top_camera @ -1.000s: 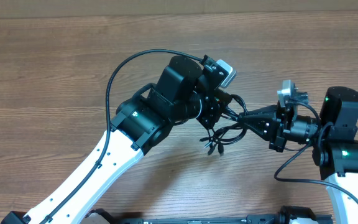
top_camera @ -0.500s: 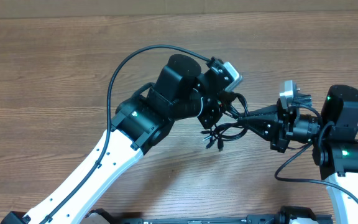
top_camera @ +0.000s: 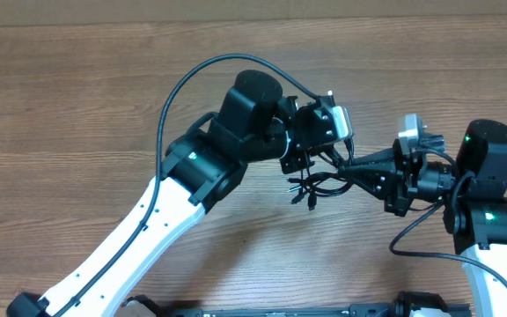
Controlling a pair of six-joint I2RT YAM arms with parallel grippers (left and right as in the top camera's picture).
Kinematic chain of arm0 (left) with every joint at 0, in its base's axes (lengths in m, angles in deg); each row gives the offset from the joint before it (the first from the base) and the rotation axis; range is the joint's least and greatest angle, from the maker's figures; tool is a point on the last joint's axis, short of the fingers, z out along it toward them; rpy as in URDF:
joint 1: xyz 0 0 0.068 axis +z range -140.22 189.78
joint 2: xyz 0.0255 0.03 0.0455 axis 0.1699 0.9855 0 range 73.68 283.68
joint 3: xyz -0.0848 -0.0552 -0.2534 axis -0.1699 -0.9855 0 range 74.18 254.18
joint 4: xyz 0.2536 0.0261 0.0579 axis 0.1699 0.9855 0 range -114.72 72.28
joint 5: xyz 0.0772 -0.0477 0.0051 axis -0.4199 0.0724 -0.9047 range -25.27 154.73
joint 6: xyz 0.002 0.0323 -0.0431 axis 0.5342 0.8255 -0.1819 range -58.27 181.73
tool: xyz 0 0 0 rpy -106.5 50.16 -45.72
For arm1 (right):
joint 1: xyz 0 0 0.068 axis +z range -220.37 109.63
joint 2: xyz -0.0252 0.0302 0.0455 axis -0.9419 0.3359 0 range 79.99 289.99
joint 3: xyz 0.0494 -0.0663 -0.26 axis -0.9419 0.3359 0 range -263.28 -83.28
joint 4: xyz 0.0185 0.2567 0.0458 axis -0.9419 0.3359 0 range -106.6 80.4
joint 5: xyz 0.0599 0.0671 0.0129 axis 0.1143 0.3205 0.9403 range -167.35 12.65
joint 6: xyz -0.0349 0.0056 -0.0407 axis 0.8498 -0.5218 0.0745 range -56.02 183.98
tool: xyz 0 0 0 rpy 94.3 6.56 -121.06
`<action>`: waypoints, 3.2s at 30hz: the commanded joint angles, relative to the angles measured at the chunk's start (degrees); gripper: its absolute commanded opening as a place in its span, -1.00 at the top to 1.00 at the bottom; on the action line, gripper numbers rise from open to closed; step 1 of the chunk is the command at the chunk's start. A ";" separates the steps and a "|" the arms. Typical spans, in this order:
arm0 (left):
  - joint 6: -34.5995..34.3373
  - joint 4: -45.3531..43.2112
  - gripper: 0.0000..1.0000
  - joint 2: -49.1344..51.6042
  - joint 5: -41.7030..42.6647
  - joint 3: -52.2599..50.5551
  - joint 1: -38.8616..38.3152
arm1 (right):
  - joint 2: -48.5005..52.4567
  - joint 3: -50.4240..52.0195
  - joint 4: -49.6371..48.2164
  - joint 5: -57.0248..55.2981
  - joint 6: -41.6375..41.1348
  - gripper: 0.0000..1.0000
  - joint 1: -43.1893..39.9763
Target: Untangle cables
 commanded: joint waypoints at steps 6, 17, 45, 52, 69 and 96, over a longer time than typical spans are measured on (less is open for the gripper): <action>-8.79 -2.99 0.78 6.58 -1.73 0.31 3.26 | -1.44 -0.87 0.17 8.92 0.28 0.92 0.76; 2.10 0.37 0.91 6.62 25.64 0.31 8.24 | -1.44 -0.87 0.17 8.92 0.28 0.92 0.74; 4.57 3.34 0.91 6.62 45.53 0.31 17.22 | -4.92 -0.87 -0.04 8.92 0.02 0.92 0.81; 4.55 8.22 0.92 6.62 45.70 0.31 15.78 | -4.87 -0.87 -0.07 8.92 0.00 0.92 0.81; 4.50 8.98 0.92 6.62 52.22 0.31 18.01 | -3.89 -0.87 -1.27 8.79 -0.44 0.92 0.76; -3.28 0.15 0.91 6.62 52.15 0.31 11.32 | -0.87 -0.87 -1.27 8.87 -0.63 0.92 0.74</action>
